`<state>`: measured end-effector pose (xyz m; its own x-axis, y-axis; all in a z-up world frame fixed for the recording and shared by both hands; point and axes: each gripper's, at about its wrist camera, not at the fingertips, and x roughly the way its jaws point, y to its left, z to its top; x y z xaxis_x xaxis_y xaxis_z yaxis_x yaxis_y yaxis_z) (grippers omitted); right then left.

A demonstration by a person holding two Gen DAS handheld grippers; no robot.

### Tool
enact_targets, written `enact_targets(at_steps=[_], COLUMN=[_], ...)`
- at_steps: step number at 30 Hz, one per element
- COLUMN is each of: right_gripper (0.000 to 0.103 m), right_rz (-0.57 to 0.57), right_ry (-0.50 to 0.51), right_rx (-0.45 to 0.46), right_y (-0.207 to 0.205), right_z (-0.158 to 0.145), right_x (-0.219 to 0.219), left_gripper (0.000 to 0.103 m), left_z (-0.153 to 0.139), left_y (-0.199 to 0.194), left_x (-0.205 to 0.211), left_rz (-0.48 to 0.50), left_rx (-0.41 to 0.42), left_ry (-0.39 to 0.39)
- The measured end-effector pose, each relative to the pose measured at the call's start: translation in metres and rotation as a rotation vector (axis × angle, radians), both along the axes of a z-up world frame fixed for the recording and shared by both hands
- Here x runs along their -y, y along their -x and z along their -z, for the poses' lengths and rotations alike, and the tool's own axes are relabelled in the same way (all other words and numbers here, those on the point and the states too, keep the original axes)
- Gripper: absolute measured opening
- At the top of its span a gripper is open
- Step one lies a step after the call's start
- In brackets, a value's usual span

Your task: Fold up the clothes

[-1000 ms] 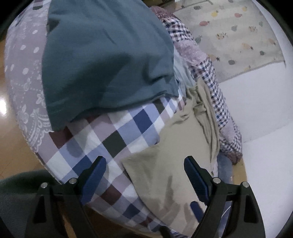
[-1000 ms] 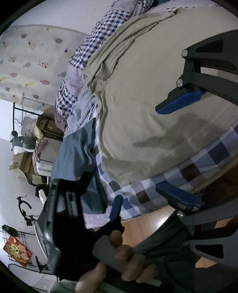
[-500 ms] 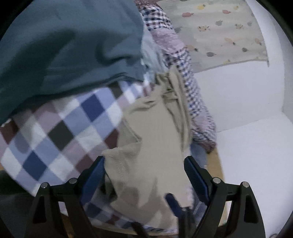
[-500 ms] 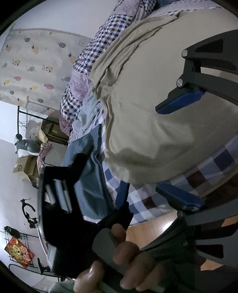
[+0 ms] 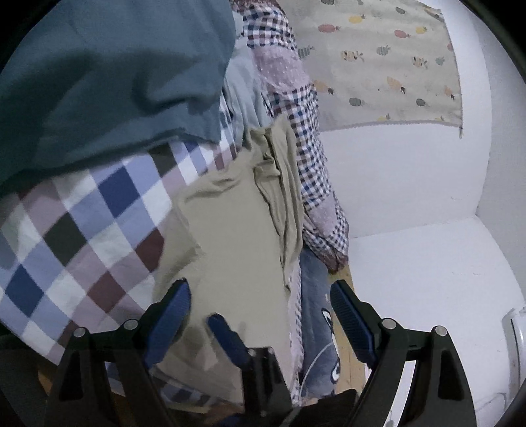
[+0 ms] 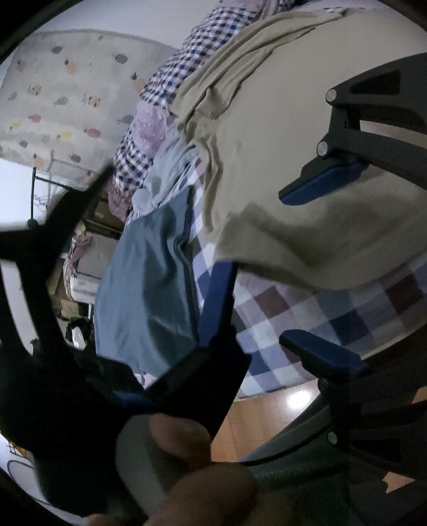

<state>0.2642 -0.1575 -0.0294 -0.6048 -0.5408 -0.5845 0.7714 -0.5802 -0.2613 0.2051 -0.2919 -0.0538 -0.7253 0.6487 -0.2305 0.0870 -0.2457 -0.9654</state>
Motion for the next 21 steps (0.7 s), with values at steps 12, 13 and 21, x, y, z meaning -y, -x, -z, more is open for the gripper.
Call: enact_targets(at_steps=[12,13,21], right_gripper=[0.047,0.042,0.004], right_rz=[0.063,0.06,0.001], right_ry=[-0.002,0.003,0.048], right_rx=[0.029,0.038,0.076], right_y=[0.014,0.015,0.009], right_z=[0.007,0.006,-0.007], right_x=[0.002,0.001,-0.002], left_gripper=[0.089,0.089,0.089], left_z=[0.004,0.005,0.001], left_y=[0.0,-0.001,-0.023], left_x=[0.0,-0.001,0.001], left_rz=[-0.002,-0.002,-0.079], left_rx=[0.046,0.053,0.114], left_ry=[0.018,0.031,0.165])
